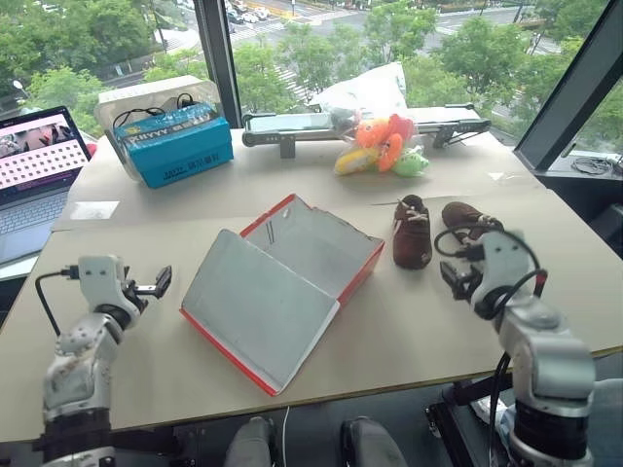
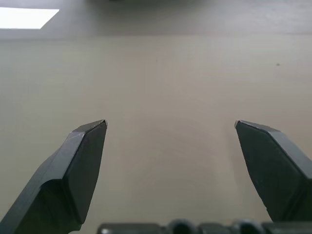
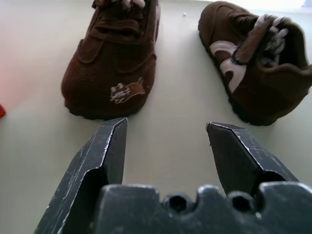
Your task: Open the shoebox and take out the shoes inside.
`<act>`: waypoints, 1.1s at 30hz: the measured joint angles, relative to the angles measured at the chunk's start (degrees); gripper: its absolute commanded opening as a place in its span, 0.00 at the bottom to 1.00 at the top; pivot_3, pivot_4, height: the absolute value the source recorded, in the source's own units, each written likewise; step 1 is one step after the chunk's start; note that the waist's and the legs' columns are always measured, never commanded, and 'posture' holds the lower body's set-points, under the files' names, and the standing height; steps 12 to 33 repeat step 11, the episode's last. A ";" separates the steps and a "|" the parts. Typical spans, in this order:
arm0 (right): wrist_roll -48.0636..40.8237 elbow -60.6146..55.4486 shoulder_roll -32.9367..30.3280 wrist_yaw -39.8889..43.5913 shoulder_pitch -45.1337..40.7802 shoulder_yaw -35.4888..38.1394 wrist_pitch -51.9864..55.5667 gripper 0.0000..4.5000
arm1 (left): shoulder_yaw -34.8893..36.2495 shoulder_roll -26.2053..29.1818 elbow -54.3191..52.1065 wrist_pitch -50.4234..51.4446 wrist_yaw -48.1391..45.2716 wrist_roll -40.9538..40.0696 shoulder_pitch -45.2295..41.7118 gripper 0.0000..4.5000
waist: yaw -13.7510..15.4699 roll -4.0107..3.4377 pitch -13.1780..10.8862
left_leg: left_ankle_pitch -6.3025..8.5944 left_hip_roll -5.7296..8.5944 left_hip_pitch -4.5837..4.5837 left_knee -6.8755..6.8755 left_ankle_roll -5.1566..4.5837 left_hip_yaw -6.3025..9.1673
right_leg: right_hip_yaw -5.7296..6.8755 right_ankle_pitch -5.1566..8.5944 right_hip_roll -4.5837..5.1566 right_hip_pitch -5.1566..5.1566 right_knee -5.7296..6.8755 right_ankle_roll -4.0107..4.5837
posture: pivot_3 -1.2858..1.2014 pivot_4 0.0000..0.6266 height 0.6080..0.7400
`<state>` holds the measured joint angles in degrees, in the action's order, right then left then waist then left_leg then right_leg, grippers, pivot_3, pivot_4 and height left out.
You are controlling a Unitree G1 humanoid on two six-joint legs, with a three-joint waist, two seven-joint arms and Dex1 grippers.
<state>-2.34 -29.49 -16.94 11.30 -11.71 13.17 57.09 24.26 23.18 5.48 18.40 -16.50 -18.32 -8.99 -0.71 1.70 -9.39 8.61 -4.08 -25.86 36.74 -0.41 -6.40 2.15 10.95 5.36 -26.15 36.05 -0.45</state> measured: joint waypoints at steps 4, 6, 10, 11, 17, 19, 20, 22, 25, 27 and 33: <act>1.66 0.89 -0.30 -1.73 3.72 -1.47 -4.59 0.70 | -0.09 -2.64 0.10 -3.64 2.56 0.49 0.45 1.00 | 0.01 0.07 0.05 | 0.01 0.03 0.01 0.00 0.02 0.00 | 0.01 -0.02 0.05 0.02 -0.02 -0.01 | 0.52 0.24 0.97; 1.80 1.54 -0.29 -2.25 4.43 -1.51 -5.83 0.70 | -0.12 -3.48 0.34 -4.45 2.81 0.44 0.64 1.00 | -0.01 0.07 0.05 | 0.01 0.03 0.01 0.00 0.02 0.01 | 0.01 -0.03 0.05 0.01 -0.02 -0.01 | 0.52 0.24 0.97; 2.15 1.95 -0.57 -2.53 6.56 -1.86 -7.97 0.70 | -0.74 -4.59 0.64 -6.15 3.23 0.48 0.52 1.00 | -0.02 0.07 0.06 | 0.01 0.03 0.02 0.00 0.02 0.03 | 0.01 -0.02 0.04 0.02 -0.02 -0.01 | 0.52 0.24 0.97; 2.15 1.96 -0.68 -2.52 7.54 -1.90 -8.62 0.70 | -0.82 -4.70 0.94 -6.69 3.24 0.46 0.40 1.00 | -0.02 0.07 0.06 | 0.01 0.03 0.02 0.00 0.02 0.03 | 0.01 -0.02 0.04 0.02 -0.03 -0.01 | 0.52 0.24 0.97; 2.15 1.96 -0.68 -2.52 7.54 -1.90 -8.62 0.70 | -0.82 -4.70 0.94 -6.69 3.24 0.46 0.40 1.00 | -0.02 0.07 0.06 | 0.01 0.03 0.02 0.00 0.02 0.03 | 0.01 -0.02 0.04 0.02 -0.03 -0.01 | 0.52 0.24 0.97; 2.15 1.96 -0.68 -2.52 7.54 -1.90 -8.62 0.70 | -0.82 -4.70 0.94 -6.69 3.24 0.46 0.40 1.00 | -0.02 0.07 0.06 | 0.01 0.03 0.02 0.00 0.02 0.03 | 0.01 -0.02 0.04 0.02 -0.03 -0.01 | 0.52 0.24 0.97; 2.15 1.96 -0.68 -2.52 7.54 -1.90 -8.62 0.70 | -0.82 -4.70 0.94 -6.69 3.24 0.46 0.40 1.00 | -0.02 0.07 0.06 | 0.01 0.03 0.02 0.00 0.02 0.03 | 0.01 -0.02 0.04 0.02 -0.03 -0.01 | 0.52 0.24 0.97; 2.15 1.96 -0.68 -2.52 7.54 -1.90 -8.62 0.70 | -0.82 -4.70 0.94 -6.69 3.24 0.46 0.40 1.00 | -0.02 0.07 0.06 | 0.01 0.03 0.02 0.00 0.02 0.03 | 0.01 -0.02 0.04 0.02 -0.03 -0.01 | 0.52 0.24 0.97; 2.15 1.96 -0.68 -2.52 7.54 -1.90 -8.62 0.70 | -0.82 -4.70 0.94 -6.69 3.24 0.46 0.40 1.00 | -0.02 0.07 0.06 | 0.01 0.03 0.02 0.00 0.02 0.03 | 0.01 -0.02 0.04 0.02 -0.03 -0.01 | 0.52 0.24 0.97; 2.15 1.96 -0.68 -2.52 7.54 -1.90 -8.62 0.70 | -0.82 -4.70 0.94 -6.69 3.24 0.46 0.40 1.00 | -0.02 0.07 0.06 | 0.01 0.03 0.02 0.00 0.02 0.03 | 0.01 -0.02 0.04 0.02 -0.03 -0.01 | 0.52 0.24 0.97; 2.15 1.96 -0.68 -2.52 7.54 -1.90 -8.62 0.70 | -0.82 -4.70 0.94 -6.69 3.24 0.46 0.40 1.00 | -0.02 0.07 0.06 | 0.01 0.03 0.02 0.00 0.02 0.03 | 0.01 -0.02 0.04 0.02 -0.03 -0.01 | 0.52 0.24 0.97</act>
